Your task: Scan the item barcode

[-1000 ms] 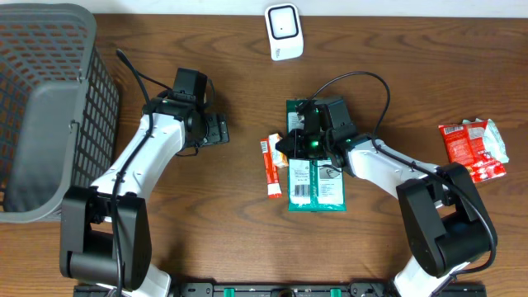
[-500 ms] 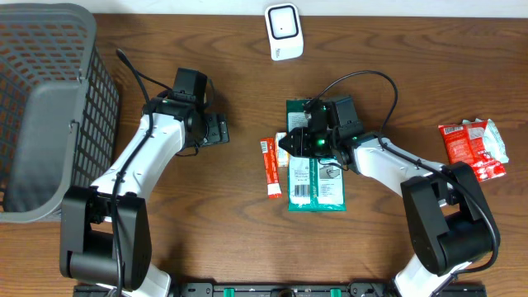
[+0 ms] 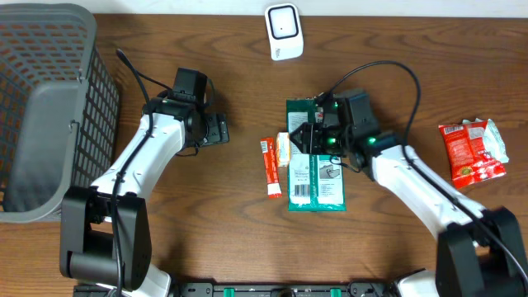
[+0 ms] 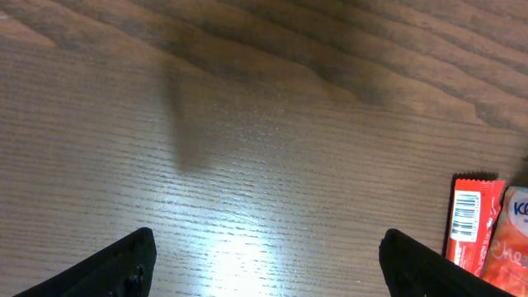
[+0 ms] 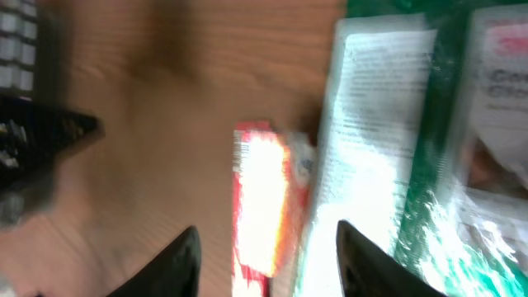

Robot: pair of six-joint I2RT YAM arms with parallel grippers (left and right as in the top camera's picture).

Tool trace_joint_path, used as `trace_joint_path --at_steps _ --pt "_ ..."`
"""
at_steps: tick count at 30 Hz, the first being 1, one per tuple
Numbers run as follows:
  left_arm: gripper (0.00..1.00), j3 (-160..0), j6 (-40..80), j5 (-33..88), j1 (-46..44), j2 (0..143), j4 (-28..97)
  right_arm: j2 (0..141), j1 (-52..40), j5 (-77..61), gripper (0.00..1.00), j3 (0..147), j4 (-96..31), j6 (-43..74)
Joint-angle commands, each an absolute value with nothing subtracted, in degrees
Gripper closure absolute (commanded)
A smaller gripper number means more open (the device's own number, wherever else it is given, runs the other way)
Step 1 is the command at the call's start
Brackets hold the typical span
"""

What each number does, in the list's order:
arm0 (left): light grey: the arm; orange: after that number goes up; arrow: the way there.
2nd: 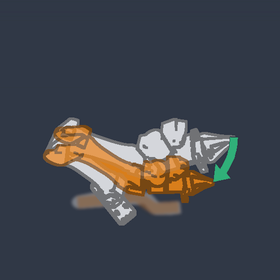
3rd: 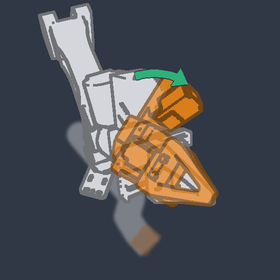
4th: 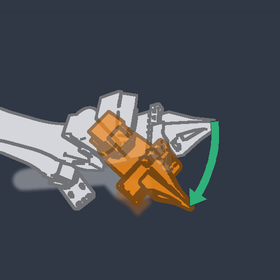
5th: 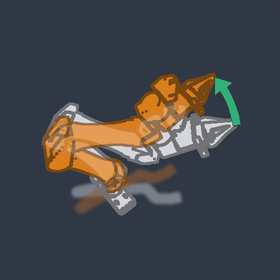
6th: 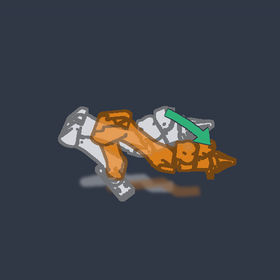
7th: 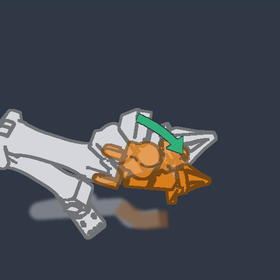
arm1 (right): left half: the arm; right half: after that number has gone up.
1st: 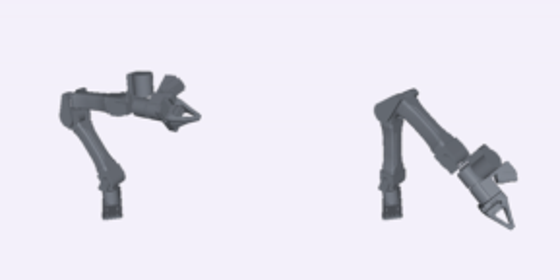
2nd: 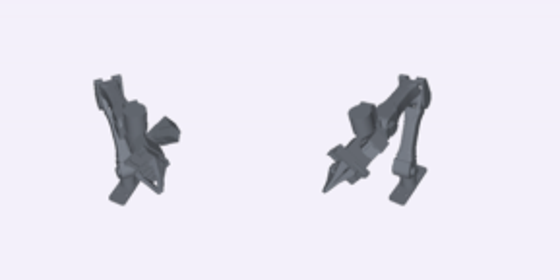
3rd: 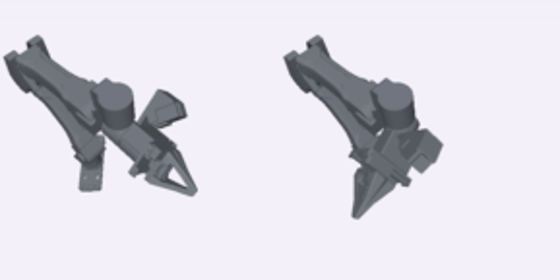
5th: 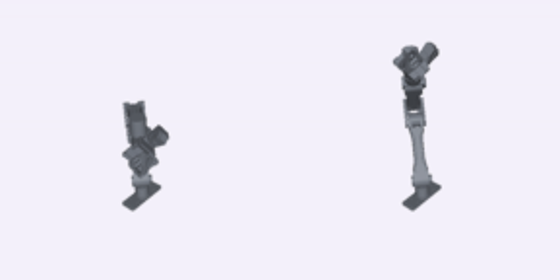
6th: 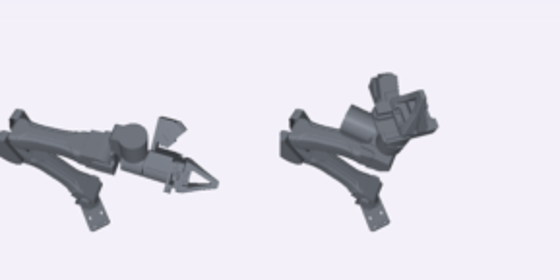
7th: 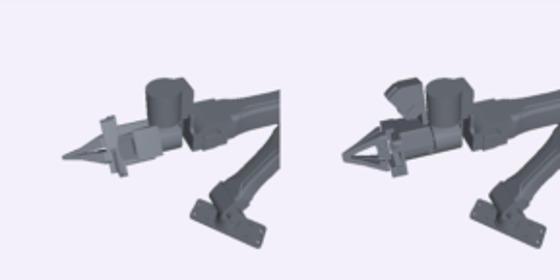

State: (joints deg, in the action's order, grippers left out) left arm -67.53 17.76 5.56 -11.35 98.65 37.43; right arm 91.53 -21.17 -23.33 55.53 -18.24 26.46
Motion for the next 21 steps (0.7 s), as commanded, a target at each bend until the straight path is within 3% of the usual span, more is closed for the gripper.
trace_joint_path --at_steps 1,7,16,18,20,21 --pt "0.13 -68.1 17.3 4.4 -11.2 97.8 37.6 87.9 -22.2 -14.6 0.49 63.4 -27.7 26.1" --pt "0.13 -68.1 17.9 4.4 -11.2 97.8 37.6 87.9 -26.7 -6.0 0.37 77.6 -46.2 28.0" --pt "0.13 -68.1 17.9 4.4 -11.2 97.8 37.6 90.8 -31.6 -2.4 0.33 78.9 -49.9 28.5" --pt "0.13 -68.1 17.9 4.4 -11.2 97.8 37.6 92.8 -32.9 -2.4 0.23 78.9 -49.5 28.4" --pt "0.13 -68.1 17.9 4.4 -11.2 97.8 37.6 95.1 -34.3 -2.4 0.01 78.9 -47.8 28.4" --pt "0.13 -68.1 17.9 4.4 -11.2 97.8 37.6 96.4 -34.9 -2.4 0.01 78.9 -47.0 28.4"
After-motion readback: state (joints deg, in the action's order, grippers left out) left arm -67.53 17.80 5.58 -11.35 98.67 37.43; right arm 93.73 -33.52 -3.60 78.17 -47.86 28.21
